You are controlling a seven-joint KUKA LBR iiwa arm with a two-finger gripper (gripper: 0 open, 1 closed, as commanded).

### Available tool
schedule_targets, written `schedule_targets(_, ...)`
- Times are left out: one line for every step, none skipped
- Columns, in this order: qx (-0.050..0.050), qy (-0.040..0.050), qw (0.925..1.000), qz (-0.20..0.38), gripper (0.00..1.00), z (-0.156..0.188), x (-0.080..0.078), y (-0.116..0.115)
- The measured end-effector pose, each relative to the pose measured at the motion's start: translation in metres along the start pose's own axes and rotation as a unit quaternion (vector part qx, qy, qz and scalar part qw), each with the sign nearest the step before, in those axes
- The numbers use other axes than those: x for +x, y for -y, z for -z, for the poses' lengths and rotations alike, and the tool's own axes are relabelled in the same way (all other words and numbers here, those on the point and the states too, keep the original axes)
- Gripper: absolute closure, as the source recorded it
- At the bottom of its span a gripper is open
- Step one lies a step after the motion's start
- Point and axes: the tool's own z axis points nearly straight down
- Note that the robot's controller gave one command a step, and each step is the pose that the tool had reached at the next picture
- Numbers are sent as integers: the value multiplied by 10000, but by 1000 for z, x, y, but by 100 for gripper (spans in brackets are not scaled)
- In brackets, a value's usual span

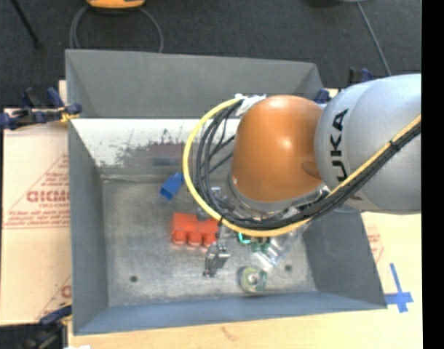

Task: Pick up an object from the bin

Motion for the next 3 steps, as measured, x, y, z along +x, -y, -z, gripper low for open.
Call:
schedule_targets(5, 10, 9999, 114, 0, -92, -47, 5)
schedule_targets(-15, 43, 9943, -1065, 0, -148, -84, 37)
schedule_targets(-25, 86, 9942, -1075, 100, -145, -87, 37)
